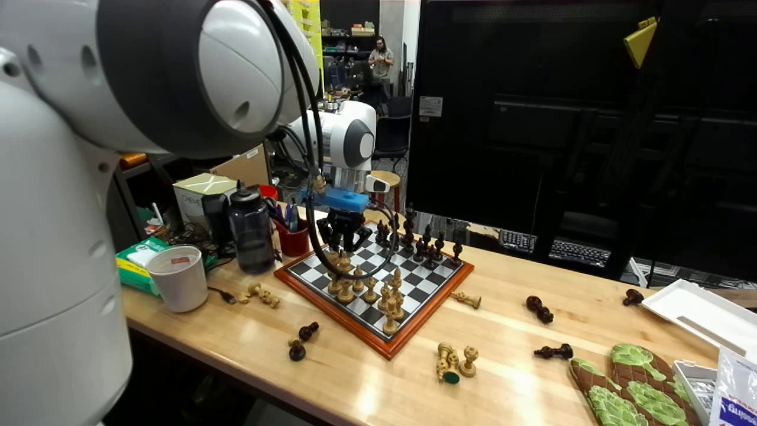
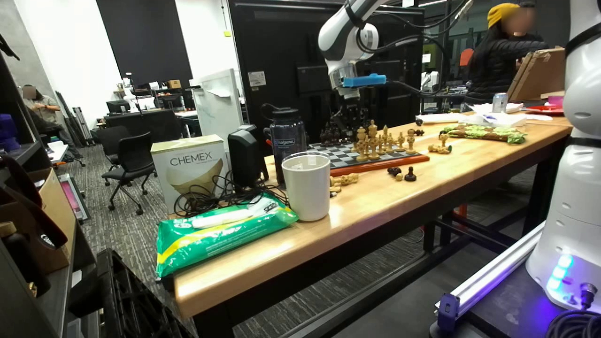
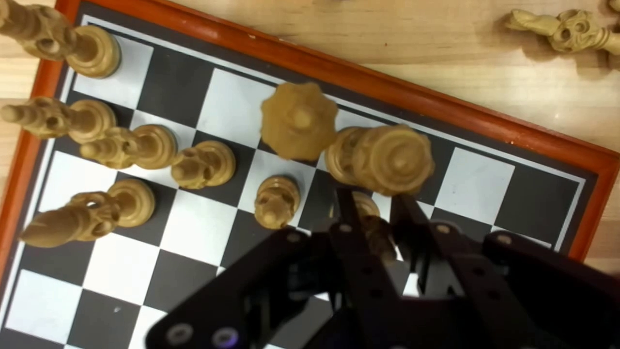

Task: Pick up the white rook from the left corner of the chess board and put it in front of the white queen

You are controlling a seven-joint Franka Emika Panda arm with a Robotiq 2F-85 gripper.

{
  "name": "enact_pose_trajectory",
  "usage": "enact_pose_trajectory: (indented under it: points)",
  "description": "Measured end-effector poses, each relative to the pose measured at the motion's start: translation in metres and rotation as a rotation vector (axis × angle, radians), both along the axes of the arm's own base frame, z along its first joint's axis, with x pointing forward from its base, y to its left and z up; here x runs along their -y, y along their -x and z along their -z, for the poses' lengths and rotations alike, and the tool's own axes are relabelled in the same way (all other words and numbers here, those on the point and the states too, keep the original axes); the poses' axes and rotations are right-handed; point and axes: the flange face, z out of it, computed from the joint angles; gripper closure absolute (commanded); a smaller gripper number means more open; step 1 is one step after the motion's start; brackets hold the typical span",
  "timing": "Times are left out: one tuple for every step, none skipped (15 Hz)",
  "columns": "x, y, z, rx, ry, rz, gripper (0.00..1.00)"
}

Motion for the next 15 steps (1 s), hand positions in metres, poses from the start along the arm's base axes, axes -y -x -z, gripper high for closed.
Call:
enact_pose_trajectory:
  points:
    - [0.000, 0.000, 0.001, -0.001, 0.000, 0.000, 0.94]
    - [0.000, 0.000, 0.001, -0.003, 0.000, 0.000, 0.94]
    - [0.000, 0.000, 0.002, -0.004, 0.000, 0.000, 0.94]
    - [0.000, 0.000, 0.004, -0.007, 0.000, -0.001, 0.94]
    - [0.000, 0.000, 0.006, -0.010, 0.000, -0.001, 0.94]
    - [0.000, 0.000, 0.008, -0.014, 0.000, -0.001, 0.94]
    - [0.001, -0.001, 0.010, -0.017, 0.000, -0.001, 0.94]
    - [0.001, -0.001, 0.011, -0.020, 0.001, 0.000, 0.94]
    - [0.001, -0.001, 0.012, -0.022, 0.001, 0.000, 0.94]
    - [0.001, -0.001, 0.013, -0.023, 0.001, 0.000, 0.94]
    - [0.002, -0.001, 0.014, -0.024, 0.001, 0.001, 0.94]
    - [0.002, -0.001, 0.014, -0.025, 0.001, 0.002, 0.94]
    - [0.003, -0.002, 0.015, -0.025, 0.001, 0.003, 0.94]
    - [0.004, -0.002, 0.014, -0.024, 0.000, 0.004, 0.94]
    - [0.004, -0.002, 0.014, -0.023, 0.000, 0.005, 0.94]
